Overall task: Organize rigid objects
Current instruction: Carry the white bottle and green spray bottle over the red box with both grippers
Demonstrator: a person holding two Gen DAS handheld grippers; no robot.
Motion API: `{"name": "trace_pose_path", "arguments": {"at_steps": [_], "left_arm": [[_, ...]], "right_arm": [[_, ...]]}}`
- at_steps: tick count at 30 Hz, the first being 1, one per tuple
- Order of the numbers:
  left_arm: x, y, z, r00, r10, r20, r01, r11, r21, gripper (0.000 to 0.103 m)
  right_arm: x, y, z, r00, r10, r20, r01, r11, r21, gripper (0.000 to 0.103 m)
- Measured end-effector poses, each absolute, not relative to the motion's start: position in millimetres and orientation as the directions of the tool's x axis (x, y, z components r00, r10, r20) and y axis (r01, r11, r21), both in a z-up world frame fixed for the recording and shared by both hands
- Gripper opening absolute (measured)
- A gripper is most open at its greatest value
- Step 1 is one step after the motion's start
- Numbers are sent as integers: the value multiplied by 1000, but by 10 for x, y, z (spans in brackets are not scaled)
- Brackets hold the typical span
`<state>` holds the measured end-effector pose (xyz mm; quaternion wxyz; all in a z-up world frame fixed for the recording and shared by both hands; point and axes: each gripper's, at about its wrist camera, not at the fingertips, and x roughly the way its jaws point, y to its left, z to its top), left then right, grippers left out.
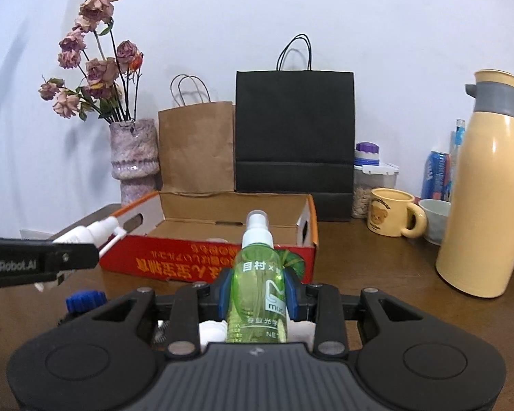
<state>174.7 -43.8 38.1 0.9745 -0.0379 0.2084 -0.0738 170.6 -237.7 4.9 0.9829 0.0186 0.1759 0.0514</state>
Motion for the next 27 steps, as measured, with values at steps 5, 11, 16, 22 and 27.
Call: {"name": "trace_pose_path", "arguments": {"at_steps": [5,11,16,22,27], "left_arm": [[1969,-375,479,909,-148,-390,103,986,-134,29],[2238,-287,575,920,-123,-373,69,986,-154,29],[2442,-202,624,925,-103,-365,43,984,-171,29],[2674,-123,652,928,-78,-363,11,983,-183,29],[2869,-102,648,930,-61,-362,-5,984,-178,29]], "right_arm": [[1882,-2256,150,938,109,-329,-96,994,57,30],[2147,-2131,222,939,123,-320,-107,992,69,30],[2397,-2080,282,940,130,-316,-108,990,87,30],[2678,-2040,343,942,133,-307,-107,989,100,30],[2894,-2006,350,941,133,-310,-106,989,101,30]]}}
